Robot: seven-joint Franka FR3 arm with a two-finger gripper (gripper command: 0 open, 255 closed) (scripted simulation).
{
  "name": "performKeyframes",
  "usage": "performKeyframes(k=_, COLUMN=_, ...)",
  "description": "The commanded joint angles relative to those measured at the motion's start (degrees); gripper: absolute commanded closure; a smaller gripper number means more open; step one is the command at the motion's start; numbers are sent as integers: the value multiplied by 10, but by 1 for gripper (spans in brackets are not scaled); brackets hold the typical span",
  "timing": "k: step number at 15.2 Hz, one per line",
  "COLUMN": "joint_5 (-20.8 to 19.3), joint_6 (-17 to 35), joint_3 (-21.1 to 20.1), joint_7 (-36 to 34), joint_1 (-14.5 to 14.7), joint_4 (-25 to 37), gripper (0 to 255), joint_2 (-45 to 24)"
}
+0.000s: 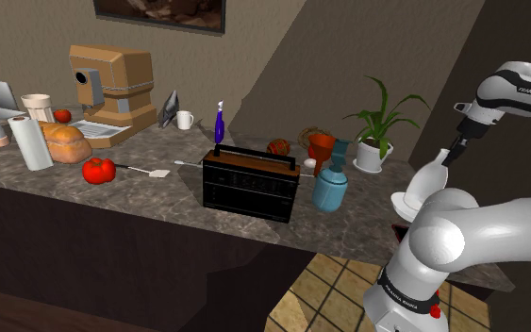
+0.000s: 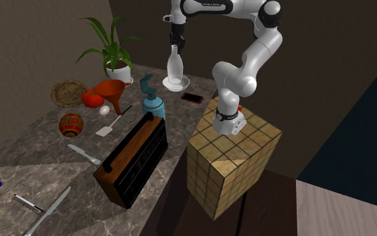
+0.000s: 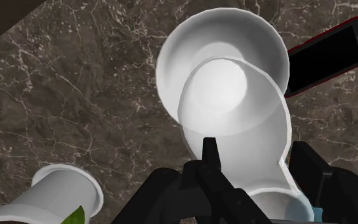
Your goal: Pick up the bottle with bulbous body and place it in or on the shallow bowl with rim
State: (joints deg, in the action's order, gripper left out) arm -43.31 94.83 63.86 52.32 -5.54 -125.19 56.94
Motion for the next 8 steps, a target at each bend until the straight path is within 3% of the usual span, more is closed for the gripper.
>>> performKeyframes(k=1, joint_5=0, joint_6=0, joint_3=0, joint_7=0, joint_1=0, joint_4=0, gripper=255, joint_2=0)
performKeyframes(k=3, joint_5=0, joint_6=0, joint_3=0, joint_7=0, joint_1=0, joint_4=0, gripper=255, joint_2=0)
performKeyframes(k=4, joint_5=0, joint_6=0, joint_3=0, joint_7=0, joint_1=0, joint_4=0, gripper=0, joint_2=0)
performKeyframes(k=8, joint_5=0, joint_6=0, joint_3=0, joint_7=0, joint_1=0, joint_4=0, gripper=0, joint_2=0)
